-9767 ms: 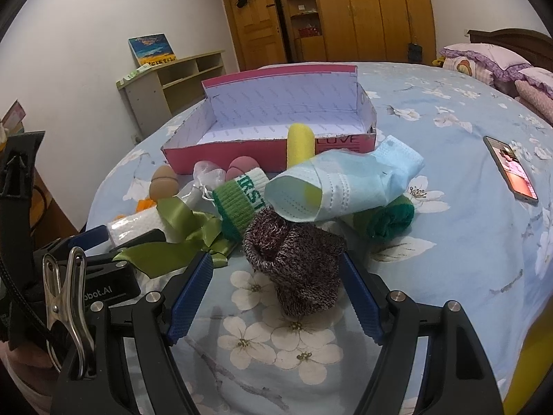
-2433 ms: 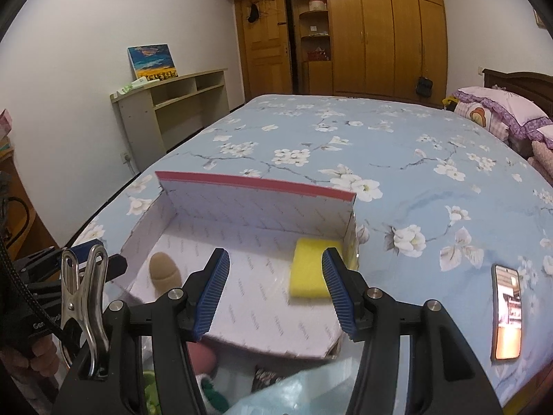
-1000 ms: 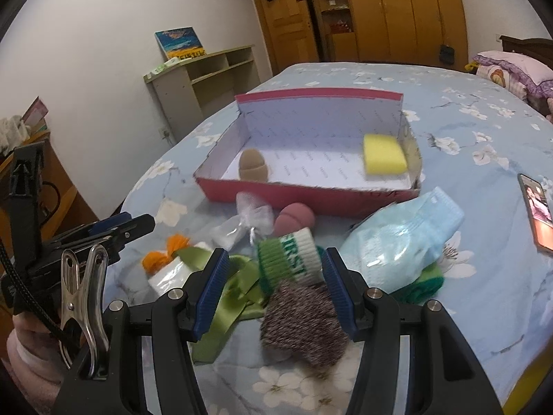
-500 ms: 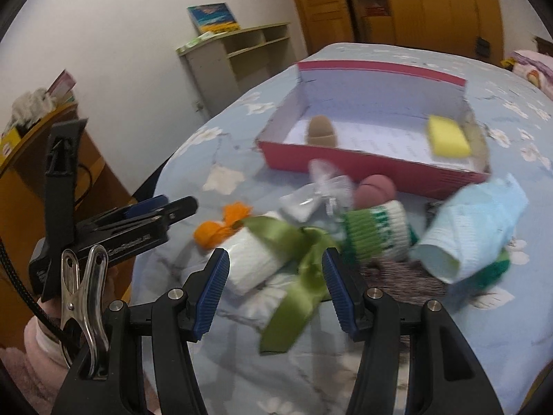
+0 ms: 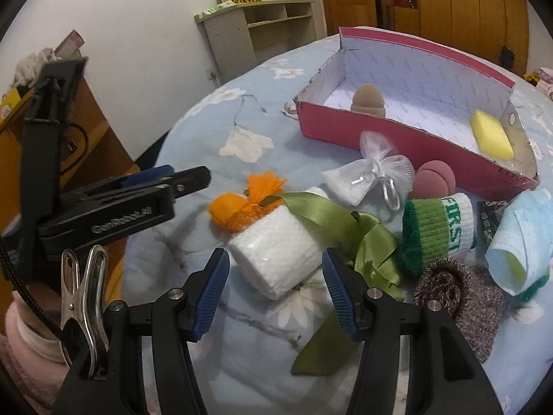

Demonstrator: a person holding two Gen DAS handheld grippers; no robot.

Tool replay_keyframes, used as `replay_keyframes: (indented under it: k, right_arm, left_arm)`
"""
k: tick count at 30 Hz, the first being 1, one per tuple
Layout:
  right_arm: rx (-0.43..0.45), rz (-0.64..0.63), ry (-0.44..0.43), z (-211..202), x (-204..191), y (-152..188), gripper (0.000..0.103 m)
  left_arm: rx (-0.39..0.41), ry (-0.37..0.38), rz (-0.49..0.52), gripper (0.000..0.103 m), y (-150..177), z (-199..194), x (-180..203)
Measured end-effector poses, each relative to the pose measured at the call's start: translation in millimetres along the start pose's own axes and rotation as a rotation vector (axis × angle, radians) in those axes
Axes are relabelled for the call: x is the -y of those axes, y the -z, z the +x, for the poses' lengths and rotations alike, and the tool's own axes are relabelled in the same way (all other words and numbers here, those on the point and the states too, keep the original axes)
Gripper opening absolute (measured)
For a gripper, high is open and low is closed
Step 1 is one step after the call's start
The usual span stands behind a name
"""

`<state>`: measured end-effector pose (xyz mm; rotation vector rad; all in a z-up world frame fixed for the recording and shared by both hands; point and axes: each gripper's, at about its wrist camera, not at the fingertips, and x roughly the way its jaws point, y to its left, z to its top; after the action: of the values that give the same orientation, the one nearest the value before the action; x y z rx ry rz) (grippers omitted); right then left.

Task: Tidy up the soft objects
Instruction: 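Grasp the white rolled towel with the right tool while the left tool grasps the orange bundle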

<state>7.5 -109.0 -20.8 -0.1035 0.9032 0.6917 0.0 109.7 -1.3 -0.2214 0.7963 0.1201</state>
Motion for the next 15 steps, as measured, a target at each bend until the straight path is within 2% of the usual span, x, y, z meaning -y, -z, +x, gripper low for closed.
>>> replay_keyframes:
  k: [3, 8, 11, 15]
  right_arm:
    - [-0.005, 0.011, 0.0, 5, 5, 0, 0.057]
    - [0.031, 0.013, -0.002, -2, 8, 2, 0.032]
    - [0.064, 0.016, 0.008, -11, 12, 3, 0.024]
    - [0.087, 0.043, 0.007, -17, 20, 5, 0.02]
  left_arm:
    - [-0.004, 0.007, 0.002, 0.057, 1, 1, 1]
    - [-0.014, 0.029, 0.002, 0.057, 3, 1, 4]
    - [-0.016, 0.042, 0.009, 0.057, 4, -1, 7]
    - [-0.021, 0.073, 0.032, 0.057, 6, -3, 16]
